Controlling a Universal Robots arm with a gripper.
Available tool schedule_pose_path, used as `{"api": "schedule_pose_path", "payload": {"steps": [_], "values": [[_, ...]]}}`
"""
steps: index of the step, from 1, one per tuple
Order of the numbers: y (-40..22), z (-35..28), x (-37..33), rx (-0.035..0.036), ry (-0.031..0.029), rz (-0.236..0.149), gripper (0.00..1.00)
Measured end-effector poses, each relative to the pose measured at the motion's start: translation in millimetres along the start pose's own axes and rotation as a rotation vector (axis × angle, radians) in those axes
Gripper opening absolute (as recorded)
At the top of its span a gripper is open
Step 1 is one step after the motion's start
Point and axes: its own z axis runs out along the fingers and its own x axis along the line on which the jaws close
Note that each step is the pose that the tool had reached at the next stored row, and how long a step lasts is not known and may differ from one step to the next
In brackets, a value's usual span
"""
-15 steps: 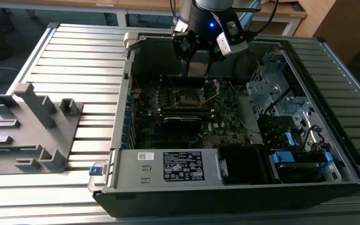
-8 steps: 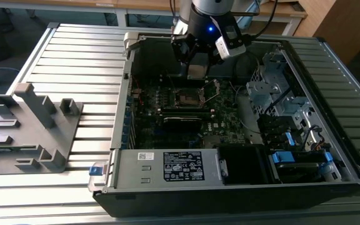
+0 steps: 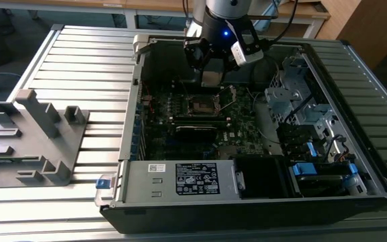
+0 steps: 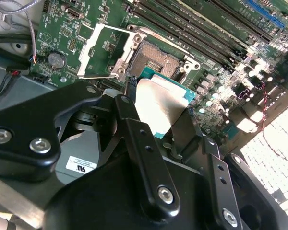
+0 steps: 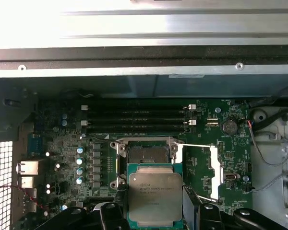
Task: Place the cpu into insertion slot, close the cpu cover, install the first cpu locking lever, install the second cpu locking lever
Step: 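Place the cpu into insertion slot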
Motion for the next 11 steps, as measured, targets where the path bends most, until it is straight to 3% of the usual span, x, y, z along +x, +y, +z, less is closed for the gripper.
{"api": "schedule_pose_path", "payload": {"steps": [11], "values": [[-0.5,5.1,1.8,0.0008,0.0,0.0,0.54]]}}
